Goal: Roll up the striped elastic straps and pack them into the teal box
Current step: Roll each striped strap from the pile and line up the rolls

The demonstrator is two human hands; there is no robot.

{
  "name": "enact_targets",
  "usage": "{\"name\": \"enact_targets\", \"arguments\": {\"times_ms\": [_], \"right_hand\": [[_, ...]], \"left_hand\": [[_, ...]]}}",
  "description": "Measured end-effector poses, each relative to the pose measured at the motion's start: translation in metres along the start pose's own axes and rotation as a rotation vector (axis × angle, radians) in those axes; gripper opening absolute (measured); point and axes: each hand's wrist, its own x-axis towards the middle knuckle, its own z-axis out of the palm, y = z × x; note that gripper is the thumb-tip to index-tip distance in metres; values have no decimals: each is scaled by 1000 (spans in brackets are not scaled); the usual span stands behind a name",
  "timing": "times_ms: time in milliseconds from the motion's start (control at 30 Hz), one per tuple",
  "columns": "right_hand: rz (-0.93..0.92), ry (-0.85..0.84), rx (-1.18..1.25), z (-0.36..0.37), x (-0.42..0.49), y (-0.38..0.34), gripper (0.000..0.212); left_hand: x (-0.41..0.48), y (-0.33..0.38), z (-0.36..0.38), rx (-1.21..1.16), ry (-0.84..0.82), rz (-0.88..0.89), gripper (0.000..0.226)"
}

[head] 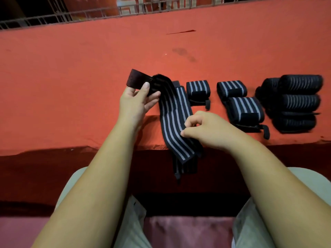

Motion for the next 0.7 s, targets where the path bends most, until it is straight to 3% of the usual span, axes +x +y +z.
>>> {"name": "enact_targets", "arguments": {"times_ms": [133,233,333,433,500,567,700], "right_hand": [[40,-196,-142,-14,-3,1,41],[130,-311,-220,-29,-2,6,39],[149,-199,-157,-34,4,9,45],[174,-63,-129,-26,22,14,59],[167,15,-189,-20,34,14,65],[156,67,-189,-18,43,15,56],[167,14,-92,-18,55,19,46]], "left_hand": [[7,10,6,-20,-27,-7,20],[12,18,13,-5,-64,-10,8],[19,24,19,-38,-62,-27,15],[27,26,22,-28,-43,-51,38],[33,28,25,-30,-24,-69,31],[42,29,27,-36,-12,-81,19],[62,24,27,-32,19,-83,12]]}}
